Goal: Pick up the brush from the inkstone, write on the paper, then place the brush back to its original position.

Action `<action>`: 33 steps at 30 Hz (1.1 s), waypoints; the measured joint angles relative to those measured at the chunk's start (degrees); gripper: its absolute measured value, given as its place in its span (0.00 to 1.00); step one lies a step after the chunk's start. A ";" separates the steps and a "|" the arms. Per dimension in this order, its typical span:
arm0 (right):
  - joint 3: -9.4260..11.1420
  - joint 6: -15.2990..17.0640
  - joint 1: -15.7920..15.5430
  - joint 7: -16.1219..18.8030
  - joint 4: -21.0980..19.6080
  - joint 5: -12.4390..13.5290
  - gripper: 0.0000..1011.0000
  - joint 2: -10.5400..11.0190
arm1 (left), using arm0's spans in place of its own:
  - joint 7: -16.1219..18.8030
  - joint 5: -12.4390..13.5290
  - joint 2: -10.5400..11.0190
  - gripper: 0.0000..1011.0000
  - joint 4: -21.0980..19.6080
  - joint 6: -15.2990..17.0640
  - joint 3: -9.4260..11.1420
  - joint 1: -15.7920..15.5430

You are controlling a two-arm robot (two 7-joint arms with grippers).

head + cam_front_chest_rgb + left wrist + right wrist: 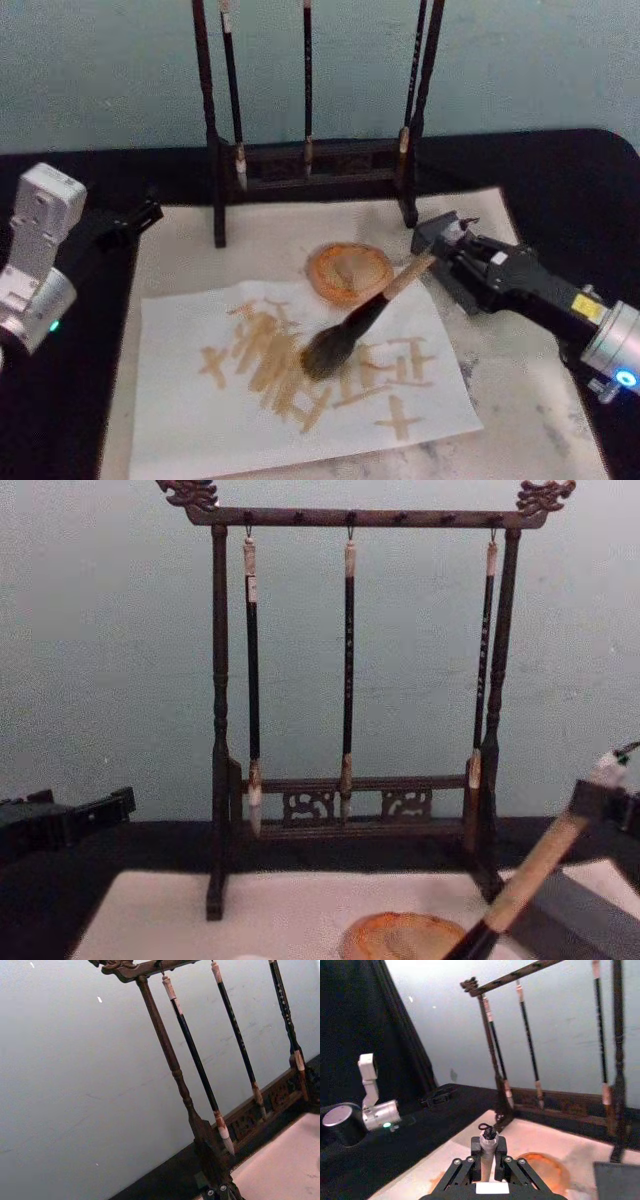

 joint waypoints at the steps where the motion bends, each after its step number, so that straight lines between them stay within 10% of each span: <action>1: 0.28 -0.10 -0.14 -0.02 0.06 0.18 0.17 0.08 | 0.00 0.00 0.00 0.99 0.00 0.00 0.00 0.00; 20: 3.16 0.31 -1.13 1.87 -0.48 4.97 0.17 1.22 | 0.00 0.00 0.00 0.99 0.00 0.00 0.00 0.00; 33: 2.87 2.09 3.84 3.18 0.85 11.02 0.17 0.50 | 0.00 0.00 0.00 0.99 0.00 0.00 0.00 0.00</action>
